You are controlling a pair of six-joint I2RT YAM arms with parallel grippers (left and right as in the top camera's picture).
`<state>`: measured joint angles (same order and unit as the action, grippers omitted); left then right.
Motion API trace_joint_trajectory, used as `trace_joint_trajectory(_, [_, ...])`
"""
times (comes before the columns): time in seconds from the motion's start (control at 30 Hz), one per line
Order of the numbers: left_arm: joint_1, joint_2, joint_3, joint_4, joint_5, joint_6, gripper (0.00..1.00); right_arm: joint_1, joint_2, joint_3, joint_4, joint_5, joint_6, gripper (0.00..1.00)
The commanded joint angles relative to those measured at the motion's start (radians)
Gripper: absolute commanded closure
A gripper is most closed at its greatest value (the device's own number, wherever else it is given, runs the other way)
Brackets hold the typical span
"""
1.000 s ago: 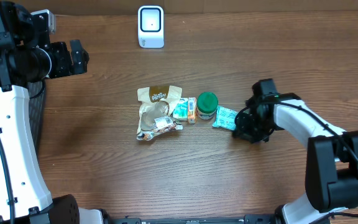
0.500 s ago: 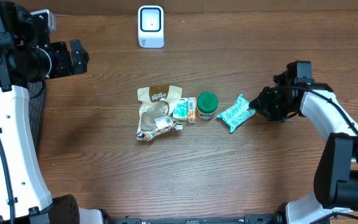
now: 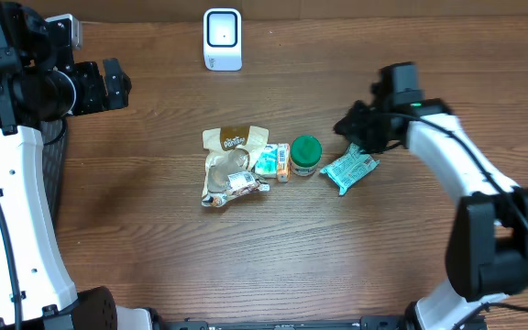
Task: Scan the item barcode
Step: 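Lower the wipes pack to the right of the jar and release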
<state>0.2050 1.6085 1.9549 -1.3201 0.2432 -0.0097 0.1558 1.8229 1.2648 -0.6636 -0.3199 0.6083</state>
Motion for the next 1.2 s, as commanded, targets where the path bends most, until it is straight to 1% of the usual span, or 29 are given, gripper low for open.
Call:
trace_joint_trajectory(0.0, [0.004, 0.000, 0.008, 0.000, 0.009, -0.013, 0.00, 0.067, 0.043, 0.008, 0.005, 0.126, 0.178, 0.75])
trace_joint_trajectory(0.1, [0.004, 0.000, 0.008, 0.000, 0.009, -0.013, 0.00, 0.094, 0.053, 0.008, -0.011, 0.146, 0.204, 0.75])
trace_joint_trajectory(0.4, [0.004, 0.000, 0.008, 0.000, 0.009, -0.013, 0.00, 0.103, 0.053, -0.008, -0.109, 0.156, 0.202, 0.74])
trace_joint_trajectory(0.5, [0.004, 0.000, 0.008, 0.000, 0.009, -0.013, 0.01, 0.123, 0.053, -0.035, -0.116, 0.128, 0.168, 0.74])
trace_joint_trajectory(0.7, [0.004, 0.000, 0.008, 0.000, 0.009, -0.013, 0.00, 0.110, 0.053, -0.036, -0.252, 0.152, 0.037, 0.74])
trace_joint_trajectory(0.8, [0.004, 0.000, 0.008, 0.000, 0.009, -0.013, 0.01, 0.066, 0.053, -0.032, -0.320, 0.185, -0.032, 0.73])
trace_joint_trajectory(0.9, [0.004, 0.001, 0.008, 0.000, 0.009, -0.013, 0.00, 0.013, 0.053, -0.024, -0.349, 0.216, -0.109, 0.73])
trace_joint_trajectory(0.93, [0.004, 0.000, 0.008, 0.000, 0.009, -0.013, 0.00, -0.011, 0.053, -0.016, -0.349, 0.214, -0.151, 0.68])
trace_joint_trajectory(0.97, [0.004, 0.000, 0.008, 0.000, 0.009, -0.013, 0.00, -0.032, 0.053, -0.001, -0.348, 0.214, -0.189, 0.66])
trace_joint_trajectory(1.03, [0.004, 0.000, 0.008, 0.000, 0.009, -0.013, 0.01, -0.056, 0.051, 0.027, -0.352, 0.205, -0.216, 0.64])
trace_joint_trajectory(1.07, [0.004, 0.001, 0.008, 0.000, 0.009, -0.013, 0.01, -0.089, 0.049, 0.087, -0.367, 0.163, -0.255, 0.60])
trace_joint_trajectory(1.17, [0.004, 0.000, 0.008, 0.000, 0.009, -0.013, 0.00, -0.134, 0.045, 0.181, -0.422, 0.100, -0.277, 0.59])
